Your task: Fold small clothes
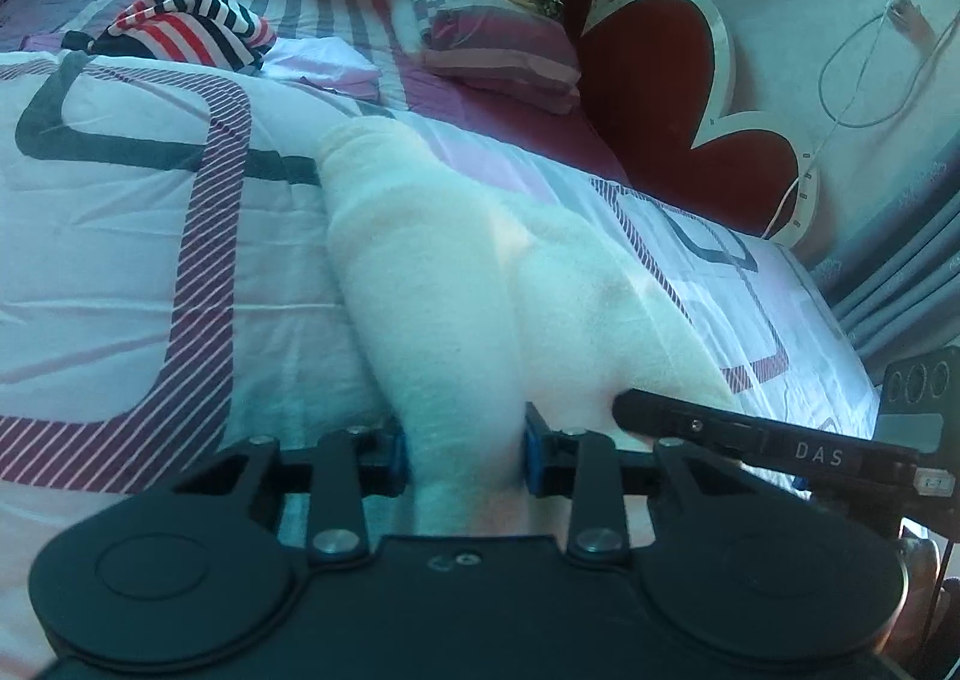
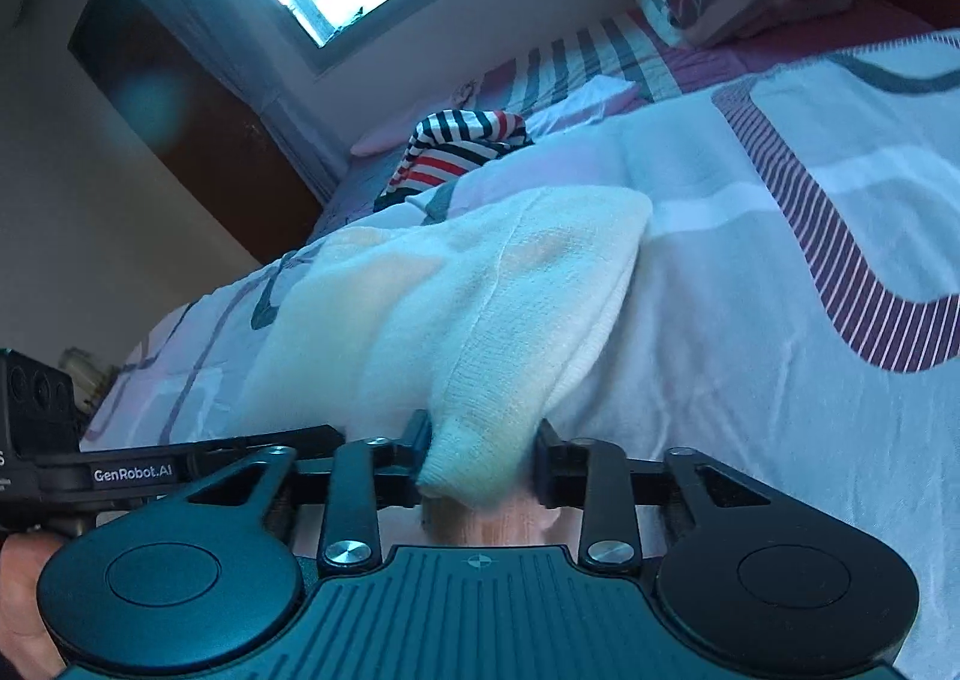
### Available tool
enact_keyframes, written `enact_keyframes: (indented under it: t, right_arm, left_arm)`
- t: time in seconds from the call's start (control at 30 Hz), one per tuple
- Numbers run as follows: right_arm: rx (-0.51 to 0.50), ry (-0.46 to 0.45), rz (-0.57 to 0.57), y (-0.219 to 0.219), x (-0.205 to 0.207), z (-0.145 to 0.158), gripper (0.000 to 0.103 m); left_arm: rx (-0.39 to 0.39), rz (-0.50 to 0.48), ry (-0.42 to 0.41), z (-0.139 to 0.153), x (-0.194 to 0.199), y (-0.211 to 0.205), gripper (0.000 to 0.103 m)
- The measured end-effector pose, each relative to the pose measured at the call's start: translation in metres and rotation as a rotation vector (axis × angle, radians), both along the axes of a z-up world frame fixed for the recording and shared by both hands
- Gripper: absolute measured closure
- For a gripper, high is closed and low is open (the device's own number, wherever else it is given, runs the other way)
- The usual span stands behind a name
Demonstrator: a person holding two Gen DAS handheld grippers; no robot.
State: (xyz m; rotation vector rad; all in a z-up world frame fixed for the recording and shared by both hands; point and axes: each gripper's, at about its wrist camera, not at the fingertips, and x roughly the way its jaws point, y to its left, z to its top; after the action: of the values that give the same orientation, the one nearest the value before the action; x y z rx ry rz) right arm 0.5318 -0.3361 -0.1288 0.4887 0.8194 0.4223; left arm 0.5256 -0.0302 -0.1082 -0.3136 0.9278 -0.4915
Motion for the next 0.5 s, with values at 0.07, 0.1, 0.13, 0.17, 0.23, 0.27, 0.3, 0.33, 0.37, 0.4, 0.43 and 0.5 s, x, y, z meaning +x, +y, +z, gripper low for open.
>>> enact_keyframes:
  t: [0.07, 0.1, 0.13, 0.17, 0.23, 0.27, 0.3, 0.33, 0.37, 0.4, 0.43, 0.5]
  right_arm:
    - [-0.02, -0.004, -0.001, 0.004, -0.001, 0.004, 0.075]
    - [-0.033, -0.011, 0.0, 0.006, -0.003, 0.006, 0.075]
    - [-0.04, -0.018, -0.001, 0.008, -0.004, 0.008, 0.075]
    - [-0.043, -0.022, -0.002, 0.009, -0.005, 0.01, 0.075]
    - [-0.043, -0.029, -0.005, 0.012, -0.008, 0.013, 0.075]
    - [-0.041, -0.033, -0.007, 0.013, -0.011, 0.015, 0.075]
    - [-0.042, -0.037, -0.006, 0.012, -0.013, 0.018, 0.075]
    - [-0.045, -0.042, -0.004, 0.012, -0.016, 0.02, 0.075]
    - [-0.047, -0.046, -0.004, 0.013, -0.018, 0.023, 0.075]
    - [-0.044, -0.05, -0.004, 0.015, -0.021, 0.027, 0.075]
    - [-0.043, -0.055, -0.002, 0.017, -0.024, 0.031, 0.075]
    - [-0.047, -0.066, 0.005, 0.024, -0.032, 0.039, 0.075]
  left_arm:
    - [0.005, 0.0, -0.006, 0.003, -0.002, -0.001, 0.073]
    - [0.007, -0.001, -0.012, 0.005, -0.003, -0.002, 0.073]
    - [0.005, -0.001, -0.017, 0.007, -0.004, -0.001, 0.074]
    - [0.001, -0.004, -0.019, 0.009, -0.005, 0.0, 0.075]
    - [-0.006, -0.011, -0.027, 0.012, -0.008, 0.001, 0.075]
    - [-0.01, -0.016, -0.031, 0.015, -0.01, 0.003, 0.075]
    - [-0.011, -0.02, -0.034, 0.017, -0.012, 0.004, 0.075]
    - [-0.012, -0.025, -0.038, 0.02, -0.014, 0.005, 0.075]
    - [-0.015, -0.027, -0.038, 0.022, -0.017, 0.008, 0.075]
    - [-0.022, -0.028, -0.038, 0.024, -0.021, 0.011, 0.075]
    - [-0.029, -0.032, -0.039, 0.027, -0.025, 0.015, 0.075]
    - [-0.038, -0.034, -0.047, 0.032, -0.033, 0.024, 0.075]
